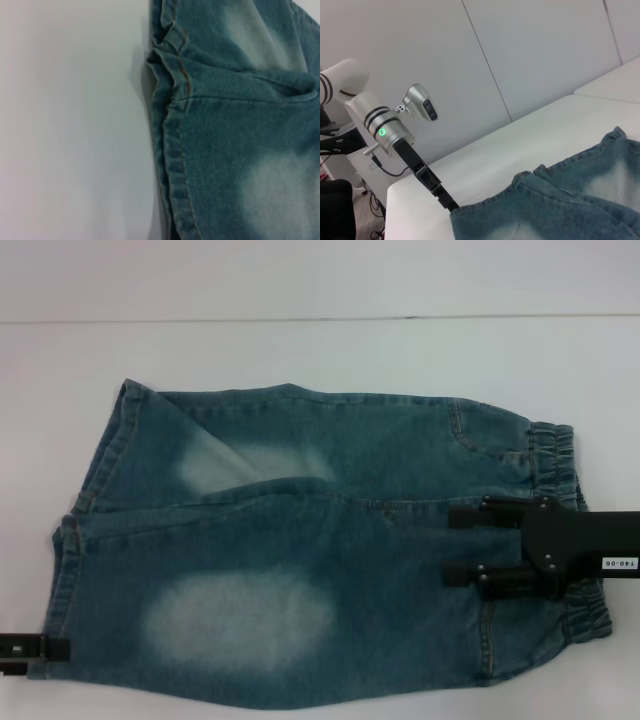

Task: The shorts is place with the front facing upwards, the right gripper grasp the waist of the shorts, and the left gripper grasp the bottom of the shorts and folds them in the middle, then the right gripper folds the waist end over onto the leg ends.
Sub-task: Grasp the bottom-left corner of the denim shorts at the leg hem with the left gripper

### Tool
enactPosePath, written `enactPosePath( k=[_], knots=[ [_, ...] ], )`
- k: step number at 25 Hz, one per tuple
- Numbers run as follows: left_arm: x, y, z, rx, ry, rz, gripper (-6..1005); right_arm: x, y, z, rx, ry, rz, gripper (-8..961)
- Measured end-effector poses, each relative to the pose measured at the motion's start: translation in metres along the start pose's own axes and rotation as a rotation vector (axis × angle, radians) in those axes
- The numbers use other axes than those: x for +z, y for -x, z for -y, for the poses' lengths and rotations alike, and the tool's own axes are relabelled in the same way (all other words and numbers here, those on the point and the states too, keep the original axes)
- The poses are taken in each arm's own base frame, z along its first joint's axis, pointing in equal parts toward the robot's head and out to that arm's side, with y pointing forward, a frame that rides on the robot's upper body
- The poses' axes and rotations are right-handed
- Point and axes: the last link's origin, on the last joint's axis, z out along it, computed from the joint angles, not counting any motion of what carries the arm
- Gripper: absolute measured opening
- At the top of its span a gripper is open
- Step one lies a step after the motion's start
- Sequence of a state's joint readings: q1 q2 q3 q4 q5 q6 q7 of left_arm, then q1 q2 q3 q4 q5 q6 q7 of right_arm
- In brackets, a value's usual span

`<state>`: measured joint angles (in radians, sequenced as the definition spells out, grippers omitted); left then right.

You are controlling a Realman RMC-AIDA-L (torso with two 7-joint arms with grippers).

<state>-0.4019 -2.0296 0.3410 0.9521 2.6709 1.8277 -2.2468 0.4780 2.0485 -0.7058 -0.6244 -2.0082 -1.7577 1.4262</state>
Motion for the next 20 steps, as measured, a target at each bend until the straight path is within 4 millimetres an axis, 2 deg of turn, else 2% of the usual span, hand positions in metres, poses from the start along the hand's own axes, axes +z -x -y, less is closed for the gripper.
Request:
enactPosePath(
  k=[18,20],
  knots=[
    [0.019,-0.008,-0.017,0.107,-0.001,0.066,757,0.000,0.000,0.001,-0.003,-0.010,0.005,899],
    [0.020,-0.010,-0.017,0.112,-0.003,0.062,712,0.000,0.000,0.001,-0.004,-0.011,0.006,899]
  ],
)
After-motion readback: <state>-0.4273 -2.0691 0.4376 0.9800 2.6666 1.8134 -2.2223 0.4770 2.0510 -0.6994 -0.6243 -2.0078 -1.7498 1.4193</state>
